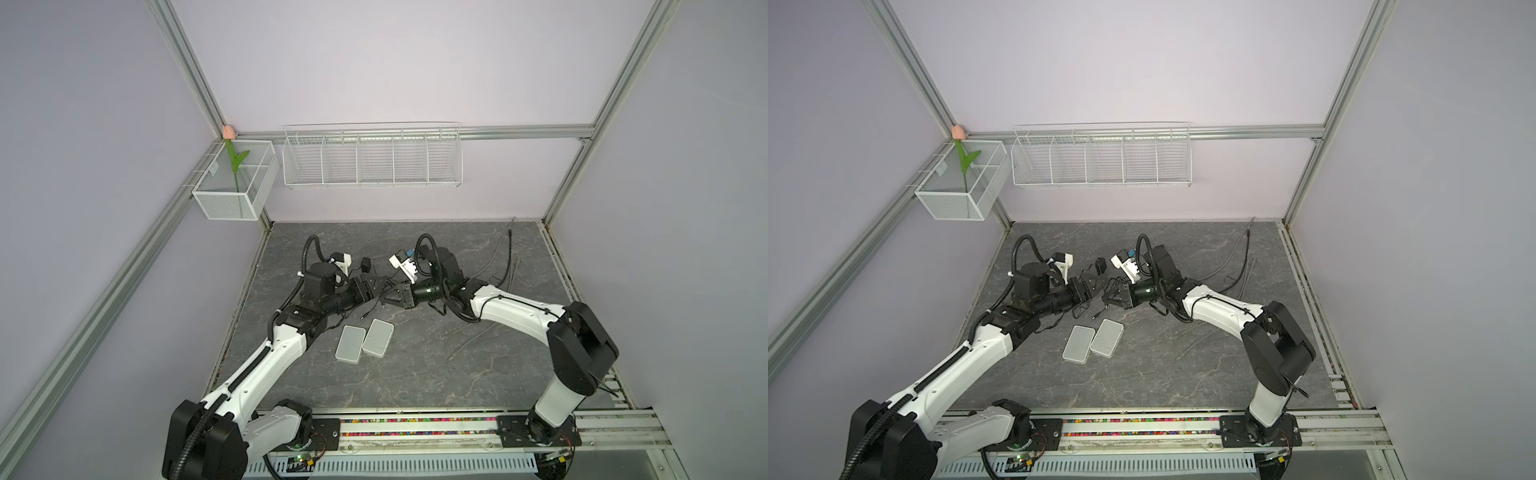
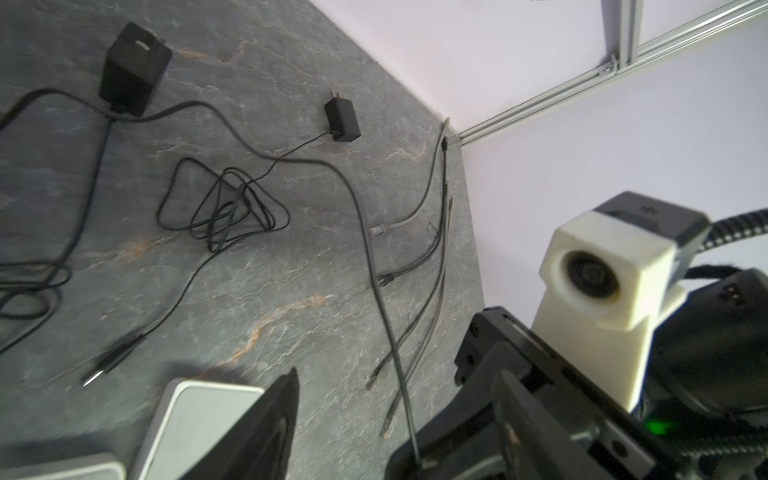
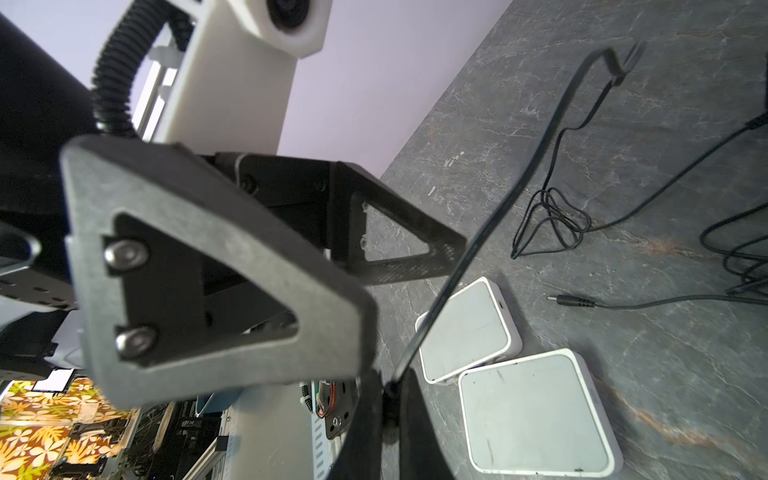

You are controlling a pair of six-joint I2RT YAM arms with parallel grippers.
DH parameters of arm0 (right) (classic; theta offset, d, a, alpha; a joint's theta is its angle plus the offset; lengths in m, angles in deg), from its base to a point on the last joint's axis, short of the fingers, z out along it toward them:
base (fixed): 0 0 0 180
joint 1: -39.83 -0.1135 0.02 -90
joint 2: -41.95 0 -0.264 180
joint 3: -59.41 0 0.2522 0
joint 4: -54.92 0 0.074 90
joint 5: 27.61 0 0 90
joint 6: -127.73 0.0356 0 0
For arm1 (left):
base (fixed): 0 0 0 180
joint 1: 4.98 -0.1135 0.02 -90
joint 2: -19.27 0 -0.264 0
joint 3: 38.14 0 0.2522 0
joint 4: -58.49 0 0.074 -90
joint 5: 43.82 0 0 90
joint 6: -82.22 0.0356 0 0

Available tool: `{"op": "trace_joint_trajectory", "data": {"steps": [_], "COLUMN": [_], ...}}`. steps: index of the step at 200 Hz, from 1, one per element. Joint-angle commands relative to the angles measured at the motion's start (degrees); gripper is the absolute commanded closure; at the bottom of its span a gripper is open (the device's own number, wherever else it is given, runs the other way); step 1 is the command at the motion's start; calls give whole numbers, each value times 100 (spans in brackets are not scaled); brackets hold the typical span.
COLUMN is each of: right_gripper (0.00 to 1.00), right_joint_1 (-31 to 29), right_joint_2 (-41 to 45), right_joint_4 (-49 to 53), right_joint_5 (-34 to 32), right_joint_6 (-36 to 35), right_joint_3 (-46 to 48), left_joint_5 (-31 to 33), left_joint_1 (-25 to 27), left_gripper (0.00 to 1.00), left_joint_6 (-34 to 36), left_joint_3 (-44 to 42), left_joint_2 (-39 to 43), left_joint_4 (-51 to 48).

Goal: Insert the plug into the switch port

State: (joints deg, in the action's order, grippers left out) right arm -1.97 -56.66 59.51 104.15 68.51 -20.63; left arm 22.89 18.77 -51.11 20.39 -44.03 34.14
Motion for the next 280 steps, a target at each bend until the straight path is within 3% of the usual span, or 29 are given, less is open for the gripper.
{"op": "trace_joint_trajectory", "data": {"steps": [1, 55, 96, 122, 147, 185, 218, 280], "right_gripper": [93, 93, 93, 93, 93, 93, 93, 93], "right_joint_1": [36, 78, 84, 80, 78, 109, 345, 606], "right_joint_2": [-60, -208, -238, -236, -249, -136, 413, 609], "right_joint_4": [280, 353, 362, 352, 335, 328, 39, 381], "right_joint_5": [-210, -273, -291, -314, -316, -403, -849, -735], "right_joint_6": [-91, -125, -167, -177, -158, -154, -2, -126], "right_joint_3": [-144, -218, -192, -148, -127, -24, 437, 500], "left_joint_5": [798, 2010, 2473, 2404, 2110, 2091, 2040, 1851], "left_joint_1": [15, 15, 15, 27, 196, 591, 884, 965], "left_gripper": [21, 20, 20, 22, 30, 44, 47, 52], "left_joint_6": [447, 829, 853, 796, 706, 706, 635, 612], "left_joint_3": [165, -295, -762, -871, -863, -398, -195, 210], "left_joint_2": [287, 552, 249, 48, -6, -568, -1088, -1901], "left_joint_4": [-1169, -2552, -2840, -2648, -2138, -2111, -1969, -1661]}}
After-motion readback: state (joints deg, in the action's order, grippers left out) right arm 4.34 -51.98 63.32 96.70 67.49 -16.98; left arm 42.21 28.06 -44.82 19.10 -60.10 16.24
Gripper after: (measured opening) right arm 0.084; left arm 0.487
